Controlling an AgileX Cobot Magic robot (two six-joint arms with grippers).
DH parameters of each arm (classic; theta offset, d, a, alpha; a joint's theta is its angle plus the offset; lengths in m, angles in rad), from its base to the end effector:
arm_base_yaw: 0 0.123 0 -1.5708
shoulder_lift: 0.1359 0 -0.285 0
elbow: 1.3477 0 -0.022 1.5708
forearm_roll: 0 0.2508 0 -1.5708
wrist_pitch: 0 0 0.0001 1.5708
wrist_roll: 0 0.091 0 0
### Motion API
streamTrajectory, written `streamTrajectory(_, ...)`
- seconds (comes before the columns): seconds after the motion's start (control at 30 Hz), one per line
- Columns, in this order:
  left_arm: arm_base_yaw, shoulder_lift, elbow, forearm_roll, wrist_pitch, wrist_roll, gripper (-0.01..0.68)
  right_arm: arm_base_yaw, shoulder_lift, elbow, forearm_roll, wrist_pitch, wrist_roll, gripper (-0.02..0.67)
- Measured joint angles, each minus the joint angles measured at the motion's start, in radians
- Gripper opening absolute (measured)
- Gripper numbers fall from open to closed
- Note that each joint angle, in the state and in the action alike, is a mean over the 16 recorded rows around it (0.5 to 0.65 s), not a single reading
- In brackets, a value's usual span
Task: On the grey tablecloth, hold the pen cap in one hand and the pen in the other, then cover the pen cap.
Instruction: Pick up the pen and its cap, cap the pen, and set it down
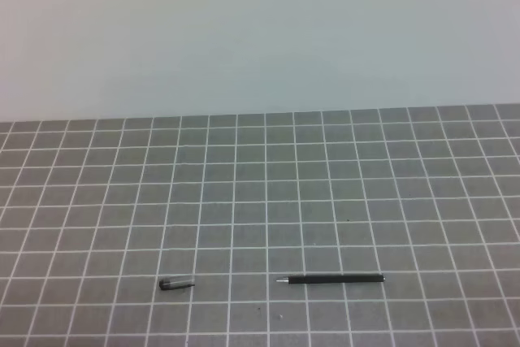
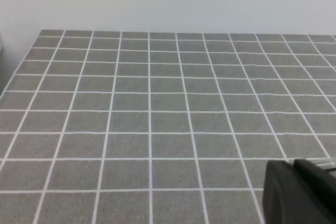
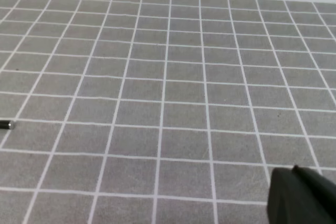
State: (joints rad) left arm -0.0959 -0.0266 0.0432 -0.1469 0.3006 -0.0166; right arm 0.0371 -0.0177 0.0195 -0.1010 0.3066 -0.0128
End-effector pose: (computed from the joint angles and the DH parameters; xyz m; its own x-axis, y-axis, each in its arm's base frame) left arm 0.0533 -0.0091 0.1732 -0.2428 -0.1336 -0.9608 0.1010 0.9816 -0.1620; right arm 0.0538 -0.0008 0.1800 -0.2157 -0.1169 -0.9694 -0.0311 0.9931 -0.1129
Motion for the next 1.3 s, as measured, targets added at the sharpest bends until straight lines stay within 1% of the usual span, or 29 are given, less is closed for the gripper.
streamTrajectory(0.27,0.0,0.0,0.0,0.002,0.0,0.0,0.0,0.0,0.007,-0.012,0.001,-0.001,0.0,0.001)
streamTrajectory(0.67,0.0,0.0,0.0,0.051,-0.001,0.0,0.0,0.0,0.015,-0.024,0.001,-0.003,0.0,0.004)
streamTrajectory(0.83,0.0,0.0,0.0,0.071,-0.03,-0.003,0.0,0.0,0.015,-0.024,0.001,-0.003,0.0,0.004)
streamTrajectory(0.93,0.0,0.0,0.0,0.075,-0.082,-0.005,0.0,0.0,0.015,-0.023,0.001,-0.008,0.0,0.004)
streamTrajectory(1.07,0.0,0.0,0.0,0.087,-0.197,-0.002,0.0,0.0,0.015,-0.021,0.001,-0.05,0.0,0.004)
streamTrajectory(1.17,0.0,0.0,0.0,0.095,-0.312,0.001,0.0,0.0,0.015,-0.02,0.001,-0.123,0.0,0.004)
streamTrajectory(1.3,0.0,0.0,0.0,0.104,-0.48,0.006,0.0,0.0,0.016,-0.018,0.002,-0.261,0.0,0.004)
